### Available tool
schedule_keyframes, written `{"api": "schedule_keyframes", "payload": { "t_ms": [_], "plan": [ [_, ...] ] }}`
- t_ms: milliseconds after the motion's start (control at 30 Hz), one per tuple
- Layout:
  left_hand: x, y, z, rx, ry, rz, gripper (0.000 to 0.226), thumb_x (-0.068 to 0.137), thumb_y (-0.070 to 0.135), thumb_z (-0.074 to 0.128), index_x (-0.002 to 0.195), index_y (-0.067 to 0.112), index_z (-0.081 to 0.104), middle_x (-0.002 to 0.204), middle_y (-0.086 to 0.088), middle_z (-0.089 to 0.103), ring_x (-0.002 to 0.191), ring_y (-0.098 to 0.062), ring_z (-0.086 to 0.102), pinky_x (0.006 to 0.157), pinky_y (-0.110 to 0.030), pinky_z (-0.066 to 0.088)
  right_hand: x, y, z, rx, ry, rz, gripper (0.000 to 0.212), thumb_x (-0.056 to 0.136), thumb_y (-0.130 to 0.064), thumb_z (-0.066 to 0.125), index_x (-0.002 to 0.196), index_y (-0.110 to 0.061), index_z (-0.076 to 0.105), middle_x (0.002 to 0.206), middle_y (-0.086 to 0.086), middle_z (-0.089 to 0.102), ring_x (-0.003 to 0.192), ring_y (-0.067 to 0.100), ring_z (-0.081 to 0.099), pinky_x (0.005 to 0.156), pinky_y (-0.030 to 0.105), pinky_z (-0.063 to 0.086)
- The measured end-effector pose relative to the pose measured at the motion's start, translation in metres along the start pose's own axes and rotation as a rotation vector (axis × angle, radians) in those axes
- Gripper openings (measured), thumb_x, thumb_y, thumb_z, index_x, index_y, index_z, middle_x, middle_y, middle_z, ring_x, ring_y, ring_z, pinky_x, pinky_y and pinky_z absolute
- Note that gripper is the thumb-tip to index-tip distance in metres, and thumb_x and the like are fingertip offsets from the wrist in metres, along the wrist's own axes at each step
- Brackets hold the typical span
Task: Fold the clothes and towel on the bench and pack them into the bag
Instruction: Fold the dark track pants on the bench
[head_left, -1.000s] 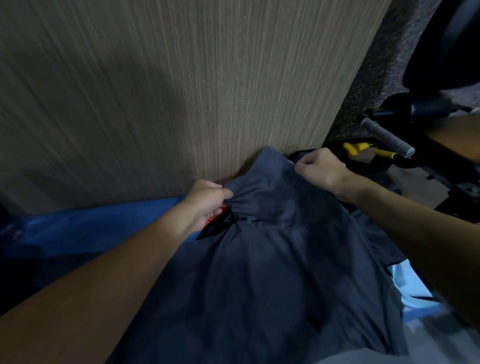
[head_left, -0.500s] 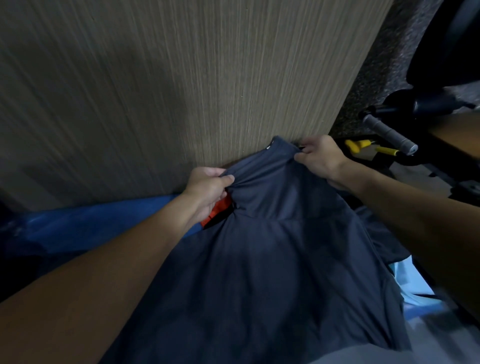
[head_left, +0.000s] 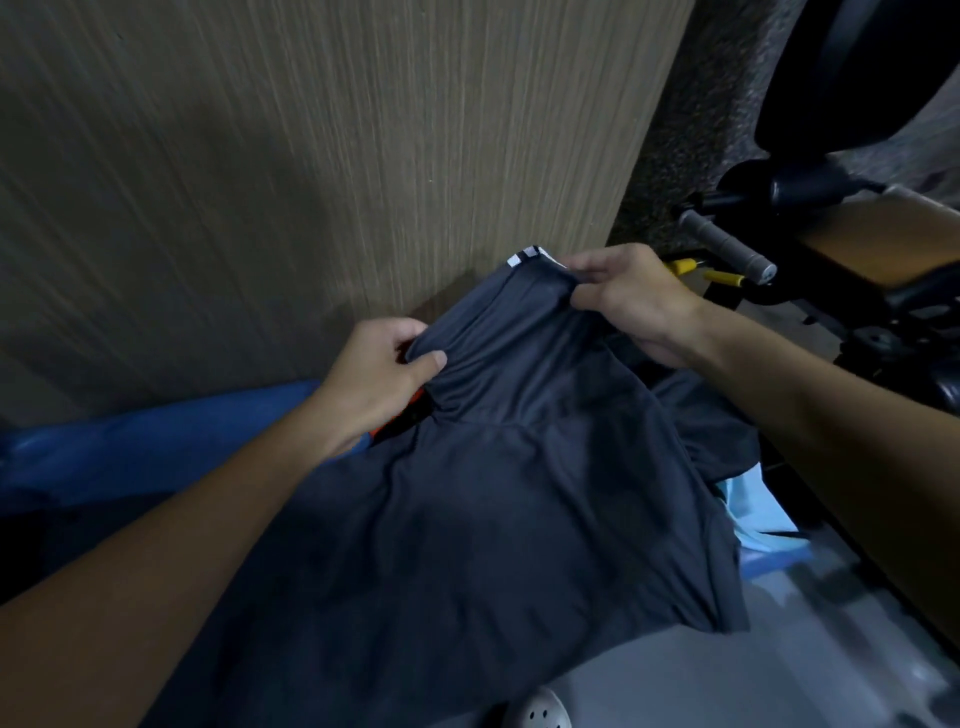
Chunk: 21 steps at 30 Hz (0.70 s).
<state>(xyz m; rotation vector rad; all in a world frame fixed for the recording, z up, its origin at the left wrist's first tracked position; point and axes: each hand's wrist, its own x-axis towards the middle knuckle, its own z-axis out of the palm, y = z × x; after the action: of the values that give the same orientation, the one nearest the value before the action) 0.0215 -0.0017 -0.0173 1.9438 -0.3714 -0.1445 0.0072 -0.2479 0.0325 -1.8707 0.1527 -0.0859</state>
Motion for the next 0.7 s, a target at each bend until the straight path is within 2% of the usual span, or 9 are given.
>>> {"api": "schedule_keyframes", "payload": {
  "t_ms": [100, 167, 233, 333, 367, 467, 533, 633, 700],
  "plan": [
    [-0.027, -0.004, 0.006, 0.116, 0.023, 0.213, 0.018, 0.091, 0.006, 0.067, 0.088, 0.023, 0.070, 0.094, 0.004, 0.069, 0.090, -0.005, 0.064, 0.083, -0.019, 0.048, -0.028, 0.009, -0.011, -0.024, -0.032, -0.153, 0.028, 0.086, 0.014, 0.057, 0.079, -0.011, 0.067, 0.090, 0.017, 0.066, 0.082, 0.025, 0.061, 0.078, 0.036, 0.053],
    [-0.045, -0.014, 0.013, 0.209, -0.029, 0.380, 0.016, 0.087, 0.009, 0.067, 0.088, 0.025, 0.067, 0.095, 0.008, 0.064, 0.092, 0.002, 0.059, 0.085, -0.014, 0.043, -0.046, 0.021, -0.020, -0.118, -0.101, -0.292, 0.030, 0.083, 0.013, 0.061, 0.073, -0.015, 0.064, 0.092, 0.013, 0.065, 0.084, 0.014, 0.060, 0.080, 0.025, 0.047],
    [-0.060, -0.030, 0.022, 0.310, -0.141, 0.478, 0.012, 0.083, 0.013, 0.068, 0.091, 0.021, 0.070, 0.095, 0.009, 0.062, 0.093, -0.001, 0.059, 0.086, -0.017, 0.044, -0.063, 0.040, -0.027, -0.334, -0.180, -0.418, 0.031, 0.080, 0.003, 0.063, 0.071, -0.027, 0.064, 0.097, 0.004, 0.066, 0.091, 0.002, 0.060, 0.088, 0.019, 0.043],
    [-0.072, -0.053, 0.031, 0.469, -0.257, 0.496, 0.015, 0.083, 0.024, 0.068, 0.098, 0.022, 0.072, 0.097, 0.017, 0.058, 0.091, -0.006, 0.055, 0.084, -0.032, 0.049, -0.080, 0.073, -0.033, -0.690, -0.183, -0.377, 0.043, 0.077, -0.006, 0.062, 0.065, -0.046, 0.060, 0.111, -0.019, 0.057, 0.111, 0.009, 0.048, 0.097, 0.040, 0.034],
    [-0.072, -0.056, 0.032, 0.513, -0.277, 0.487, 0.017, 0.084, 0.028, 0.067, 0.100, 0.023, 0.071, 0.098, 0.020, 0.056, 0.091, -0.005, 0.053, 0.085, -0.036, 0.049, -0.085, 0.079, -0.033, -0.774, -0.181, -0.349, 0.046, 0.078, -0.003, 0.062, 0.067, -0.048, 0.061, 0.114, -0.023, 0.053, 0.115, 0.010, 0.043, 0.096, 0.040, 0.030],
    [-0.073, -0.053, 0.034, 0.614, -0.327, 0.489, 0.021, 0.086, 0.036, 0.063, 0.103, 0.026, 0.071, 0.099, 0.021, 0.053, 0.096, -0.005, 0.050, 0.089, -0.041, 0.047, -0.097, 0.090, -0.031, -0.928, -0.136, -0.355, 0.036, 0.078, -0.001, 0.059, 0.078, -0.036, 0.070, 0.126, -0.019, 0.049, 0.120, 0.016, 0.036, 0.088, 0.033, 0.022],
    [-0.078, -0.047, 0.036, 0.701, -0.342, 0.513, 0.027, 0.088, 0.044, 0.057, 0.106, 0.028, 0.070, 0.103, 0.019, 0.052, 0.100, -0.004, 0.047, 0.091, -0.040, 0.046, -0.104, 0.091, -0.030, -0.951, -0.092, -0.392, 0.029, 0.075, -0.008, 0.054, 0.082, -0.030, 0.071, 0.129, -0.013, 0.051, 0.120, 0.018, 0.037, 0.086, 0.032, 0.021],
    [-0.086, -0.037, 0.042, 0.809, -0.301, 0.525, 0.048, 0.089, 0.053, 0.044, 0.126, 0.030, 0.062, 0.130, 0.011, 0.048, 0.123, -0.010, 0.041, 0.103, -0.038, 0.038, -0.117, 0.095, -0.021, -0.961, -0.046, -0.475, 0.028, 0.076, -0.027, 0.046, 0.089, -0.026, 0.071, 0.124, -0.007, 0.055, 0.116, 0.020, 0.043, 0.086, 0.039, 0.031],
    [-0.090, -0.033, 0.049, 0.909, -0.368, 0.474, 0.061, 0.091, 0.058, 0.029, 0.146, 0.034, 0.044, 0.157, 0.009, 0.026, 0.144, -0.013, 0.019, 0.116, -0.036, 0.019, -0.123, 0.103, -0.015, -1.079, -0.067, -0.527, 0.030, 0.082, -0.037, 0.045, 0.094, -0.028, 0.071, 0.126, -0.004, 0.054, 0.116, 0.022, 0.046, 0.087, 0.043, 0.037]
  ]
}}
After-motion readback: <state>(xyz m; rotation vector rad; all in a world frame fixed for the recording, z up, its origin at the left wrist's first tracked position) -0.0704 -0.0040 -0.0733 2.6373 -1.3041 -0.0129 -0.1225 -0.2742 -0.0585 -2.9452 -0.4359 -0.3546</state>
